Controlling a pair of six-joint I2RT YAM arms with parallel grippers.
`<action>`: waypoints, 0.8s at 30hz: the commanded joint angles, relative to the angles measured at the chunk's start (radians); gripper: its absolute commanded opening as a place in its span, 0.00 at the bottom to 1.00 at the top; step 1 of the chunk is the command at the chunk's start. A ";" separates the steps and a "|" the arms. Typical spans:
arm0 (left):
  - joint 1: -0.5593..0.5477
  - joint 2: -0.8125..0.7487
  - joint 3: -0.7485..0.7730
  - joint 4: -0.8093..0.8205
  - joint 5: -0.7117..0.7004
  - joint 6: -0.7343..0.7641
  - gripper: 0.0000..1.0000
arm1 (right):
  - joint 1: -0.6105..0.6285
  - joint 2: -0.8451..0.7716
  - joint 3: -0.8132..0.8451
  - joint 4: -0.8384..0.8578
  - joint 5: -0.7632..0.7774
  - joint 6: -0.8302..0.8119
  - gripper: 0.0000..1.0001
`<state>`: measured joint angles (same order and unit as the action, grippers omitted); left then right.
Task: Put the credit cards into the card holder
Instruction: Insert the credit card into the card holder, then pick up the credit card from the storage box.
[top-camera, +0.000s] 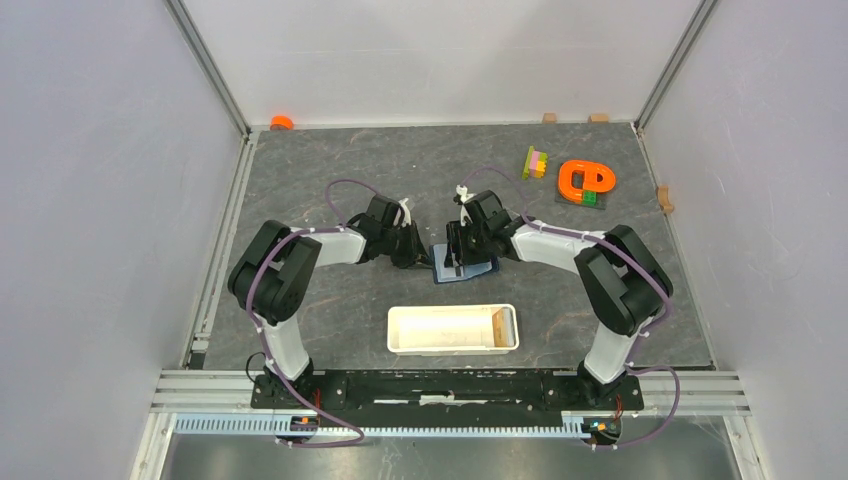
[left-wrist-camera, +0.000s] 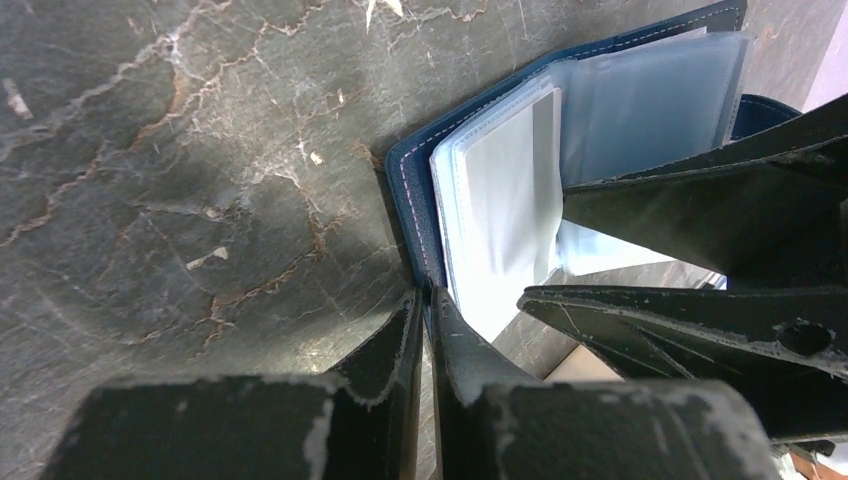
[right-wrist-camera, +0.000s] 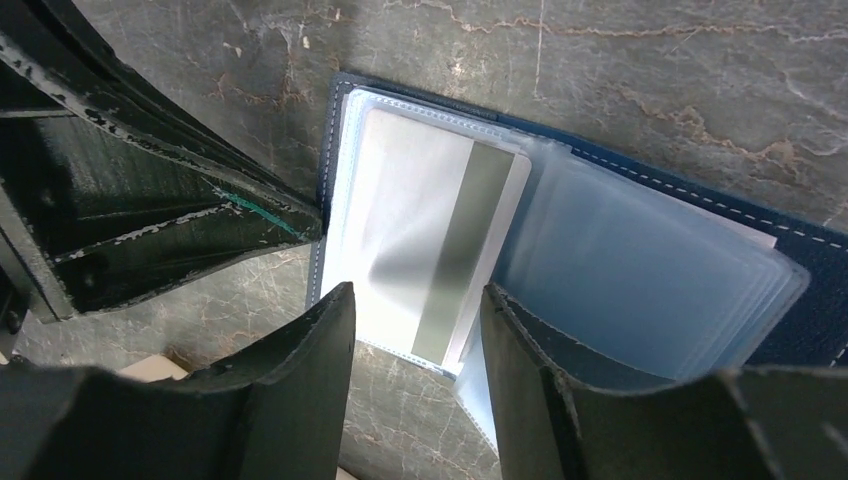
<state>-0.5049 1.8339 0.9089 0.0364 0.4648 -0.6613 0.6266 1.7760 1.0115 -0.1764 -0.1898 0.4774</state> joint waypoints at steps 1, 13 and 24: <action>-0.007 0.030 -0.012 0.045 0.010 -0.004 0.13 | 0.024 0.025 0.037 0.077 -0.057 0.008 0.53; 0.001 -0.175 0.005 -0.128 -0.113 0.072 0.55 | 0.030 -0.268 0.003 -0.179 0.152 -0.111 0.77; -0.042 -0.403 -0.059 -0.407 -0.211 0.127 0.77 | 0.140 -0.557 -0.138 -0.561 0.400 0.039 0.92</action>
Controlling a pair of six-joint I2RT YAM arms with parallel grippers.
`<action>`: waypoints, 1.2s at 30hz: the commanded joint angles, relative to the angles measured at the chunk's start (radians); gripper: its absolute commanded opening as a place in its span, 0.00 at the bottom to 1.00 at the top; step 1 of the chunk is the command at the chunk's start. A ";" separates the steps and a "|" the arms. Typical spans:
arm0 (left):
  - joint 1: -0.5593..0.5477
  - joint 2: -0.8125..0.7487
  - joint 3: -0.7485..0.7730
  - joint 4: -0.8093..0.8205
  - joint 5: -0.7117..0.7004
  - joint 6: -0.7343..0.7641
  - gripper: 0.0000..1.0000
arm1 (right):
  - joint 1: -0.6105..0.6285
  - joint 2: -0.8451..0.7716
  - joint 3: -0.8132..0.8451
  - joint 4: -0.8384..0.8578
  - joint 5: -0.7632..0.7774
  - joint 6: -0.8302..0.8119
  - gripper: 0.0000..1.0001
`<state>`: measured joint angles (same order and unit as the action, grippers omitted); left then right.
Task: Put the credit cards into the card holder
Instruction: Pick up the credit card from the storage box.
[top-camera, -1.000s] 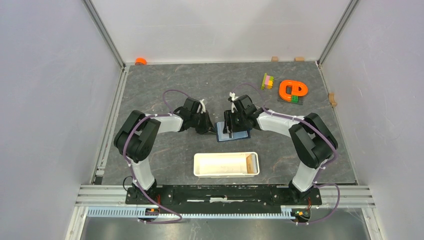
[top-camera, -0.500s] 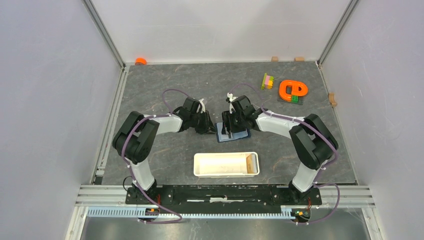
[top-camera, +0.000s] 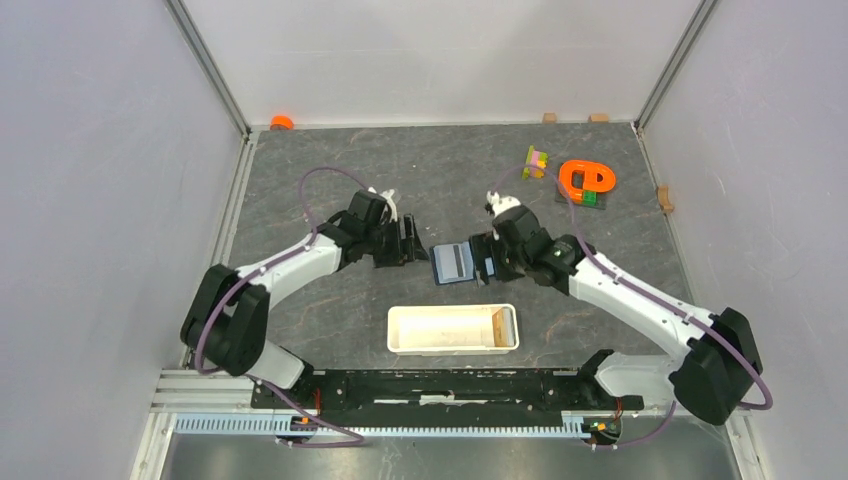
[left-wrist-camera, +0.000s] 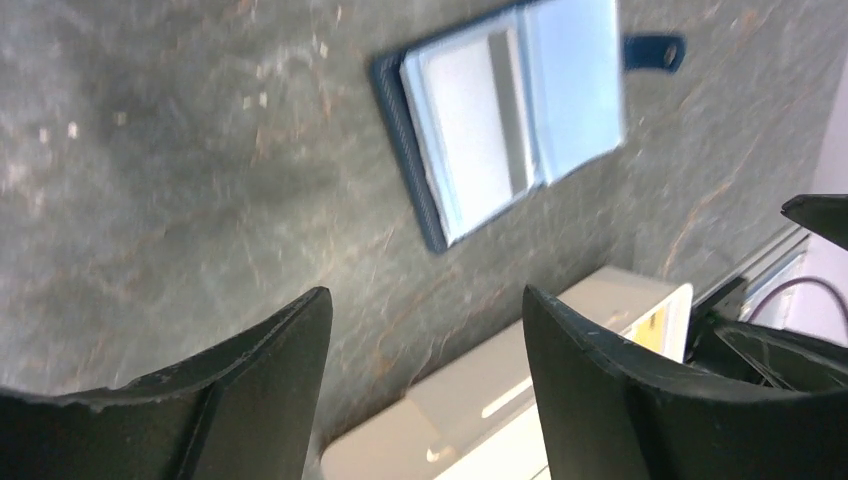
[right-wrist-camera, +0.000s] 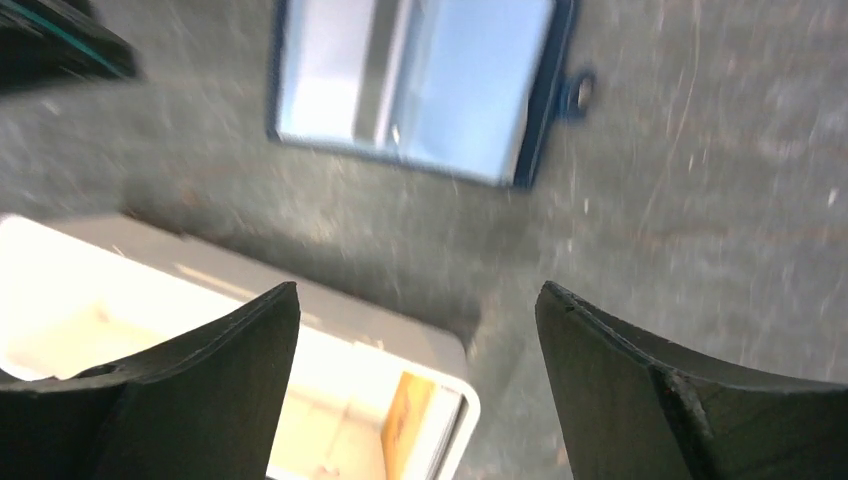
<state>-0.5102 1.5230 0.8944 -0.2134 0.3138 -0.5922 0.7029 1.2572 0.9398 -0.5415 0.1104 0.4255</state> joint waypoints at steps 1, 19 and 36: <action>-0.050 -0.121 -0.065 -0.183 -0.067 0.054 0.77 | 0.084 -0.054 -0.087 -0.204 0.092 0.118 0.92; -0.222 -0.466 -0.227 -0.500 -0.253 -0.068 0.86 | 0.214 -0.073 -0.308 -0.148 0.102 0.293 0.96; -0.278 -0.441 -0.289 -0.460 -0.245 -0.112 0.33 | 0.189 -0.095 -0.351 -0.193 0.134 0.315 0.96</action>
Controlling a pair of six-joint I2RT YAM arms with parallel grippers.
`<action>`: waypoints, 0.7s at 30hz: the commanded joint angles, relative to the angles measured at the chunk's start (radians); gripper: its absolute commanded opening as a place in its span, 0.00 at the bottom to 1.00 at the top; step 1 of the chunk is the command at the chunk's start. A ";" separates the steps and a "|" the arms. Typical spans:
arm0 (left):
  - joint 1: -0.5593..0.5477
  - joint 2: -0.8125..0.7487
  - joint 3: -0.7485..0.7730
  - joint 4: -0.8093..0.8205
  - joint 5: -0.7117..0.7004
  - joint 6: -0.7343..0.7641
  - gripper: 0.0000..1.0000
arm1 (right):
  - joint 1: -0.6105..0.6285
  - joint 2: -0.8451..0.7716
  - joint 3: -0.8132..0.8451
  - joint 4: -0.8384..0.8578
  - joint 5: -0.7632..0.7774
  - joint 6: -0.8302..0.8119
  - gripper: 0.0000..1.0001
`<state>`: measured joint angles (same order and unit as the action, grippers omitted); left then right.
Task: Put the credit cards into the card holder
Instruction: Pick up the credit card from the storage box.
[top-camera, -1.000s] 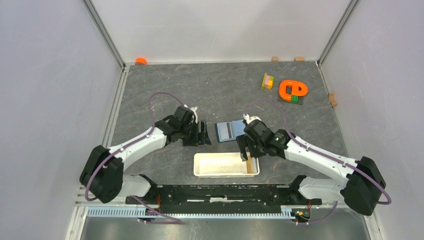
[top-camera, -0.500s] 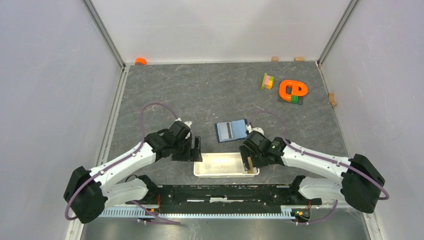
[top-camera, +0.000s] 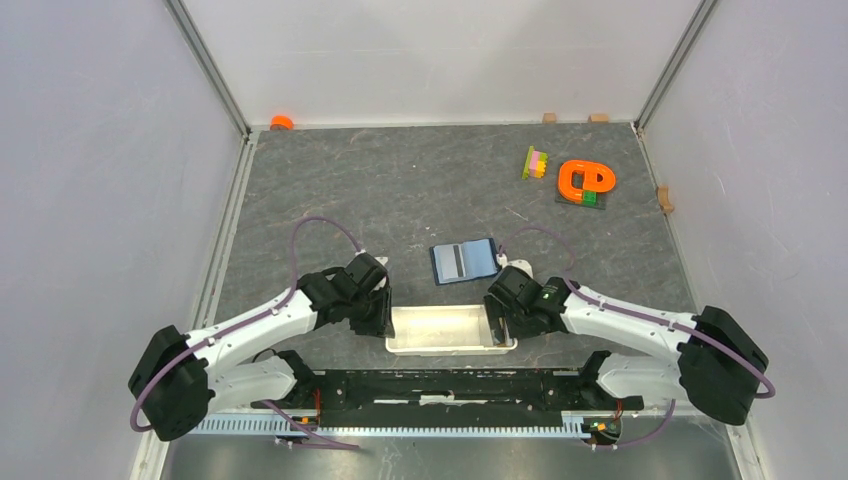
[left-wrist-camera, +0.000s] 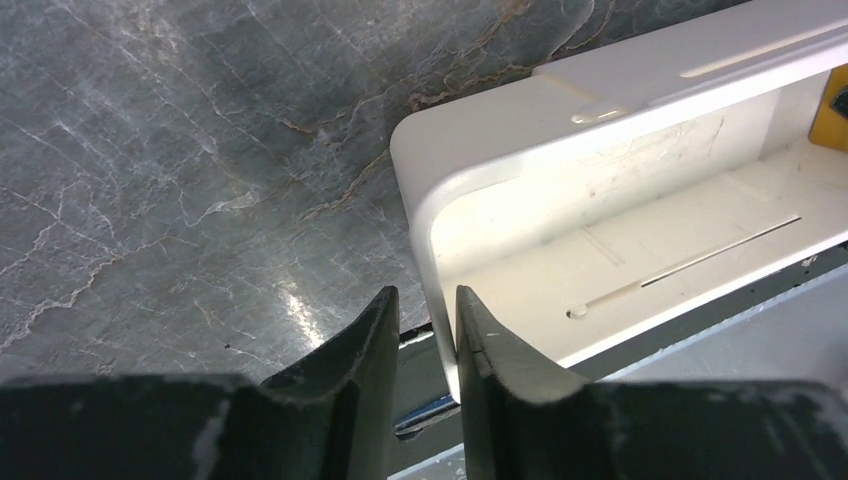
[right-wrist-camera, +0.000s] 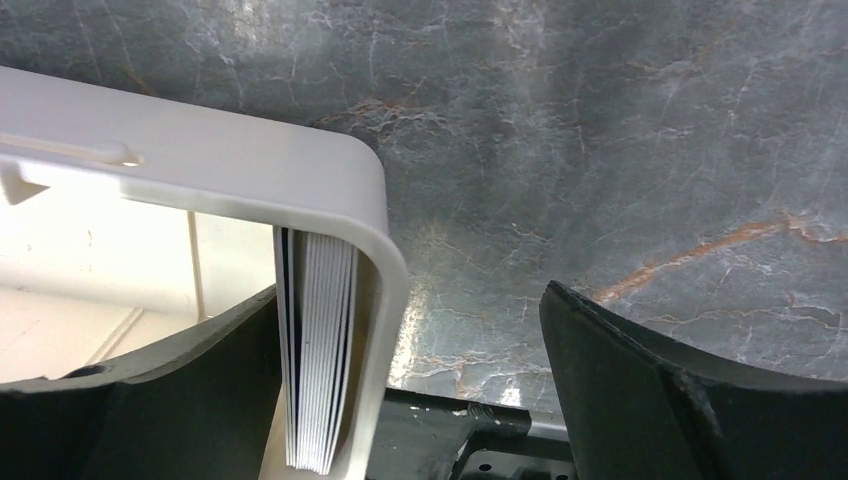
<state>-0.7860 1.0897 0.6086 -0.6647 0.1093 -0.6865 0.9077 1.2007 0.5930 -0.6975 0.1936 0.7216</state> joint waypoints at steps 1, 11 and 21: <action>-0.003 -0.007 -0.003 -0.008 -0.042 -0.018 0.31 | -0.026 -0.045 -0.002 -0.044 0.053 0.018 0.96; -0.004 -0.003 0.000 -0.008 -0.039 -0.016 0.28 | -0.070 -0.108 0.029 -0.095 0.057 0.007 0.94; -0.004 0.020 0.008 -0.009 -0.033 -0.006 0.27 | -0.071 -0.103 0.086 -0.109 0.054 -0.013 0.91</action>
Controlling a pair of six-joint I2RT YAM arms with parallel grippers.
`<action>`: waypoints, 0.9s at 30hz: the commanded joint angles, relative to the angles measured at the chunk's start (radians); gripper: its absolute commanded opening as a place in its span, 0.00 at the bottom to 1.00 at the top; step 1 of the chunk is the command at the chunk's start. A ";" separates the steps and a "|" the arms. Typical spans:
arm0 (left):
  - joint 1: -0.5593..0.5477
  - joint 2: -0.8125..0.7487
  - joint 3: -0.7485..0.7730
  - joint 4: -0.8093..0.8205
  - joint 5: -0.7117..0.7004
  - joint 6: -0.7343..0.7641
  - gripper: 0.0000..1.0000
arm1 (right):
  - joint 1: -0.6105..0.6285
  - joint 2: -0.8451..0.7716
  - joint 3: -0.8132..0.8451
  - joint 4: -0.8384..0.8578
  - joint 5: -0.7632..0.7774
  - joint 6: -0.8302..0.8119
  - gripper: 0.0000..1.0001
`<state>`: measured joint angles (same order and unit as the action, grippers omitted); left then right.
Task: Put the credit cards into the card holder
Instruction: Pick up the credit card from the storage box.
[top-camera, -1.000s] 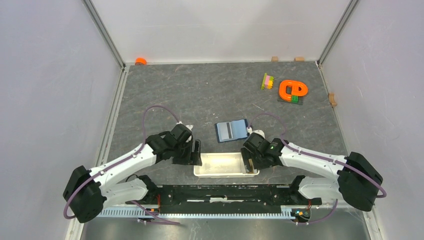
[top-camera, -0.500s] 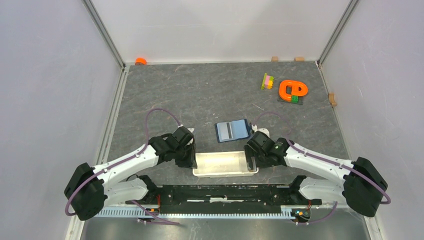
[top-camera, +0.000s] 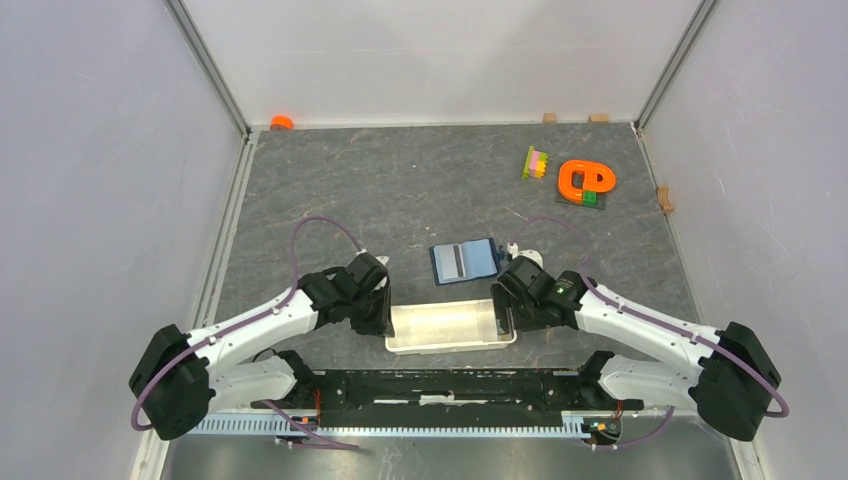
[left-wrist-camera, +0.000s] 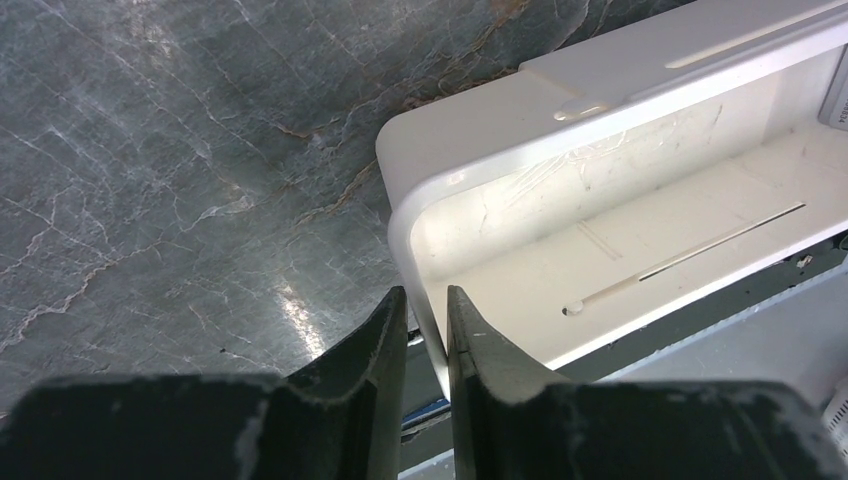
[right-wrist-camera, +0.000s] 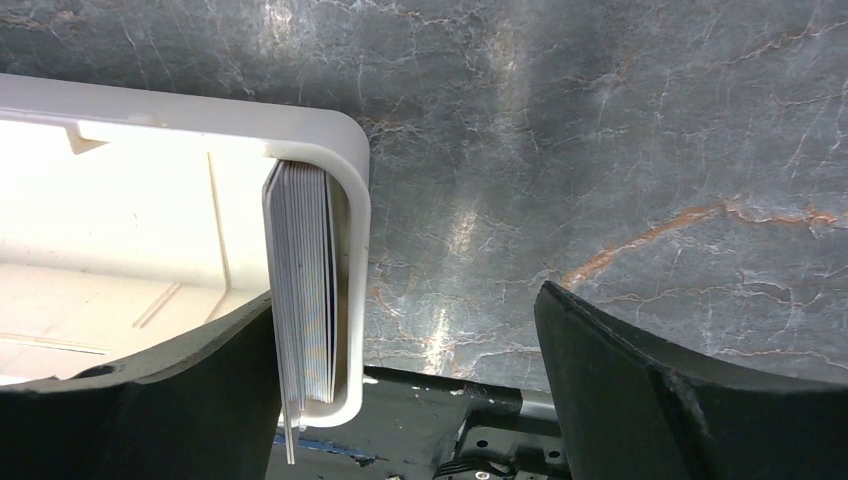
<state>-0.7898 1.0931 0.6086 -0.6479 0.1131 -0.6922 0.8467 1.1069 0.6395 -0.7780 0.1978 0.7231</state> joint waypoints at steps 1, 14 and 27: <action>-0.001 0.018 0.009 -0.025 -0.034 0.000 0.27 | -0.009 -0.006 0.032 -0.025 0.050 -0.016 0.91; -0.002 0.028 0.012 -0.024 -0.034 0.004 0.25 | -0.004 0.070 -0.033 0.073 0.063 -0.017 0.94; -0.002 0.034 0.014 -0.024 -0.030 0.010 0.24 | 0.007 0.153 -0.008 0.114 0.106 -0.029 0.96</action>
<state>-0.7925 1.1149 0.6106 -0.6342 0.1169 -0.6922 0.8566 1.2480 0.6113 -0.6670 0.2184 0.7097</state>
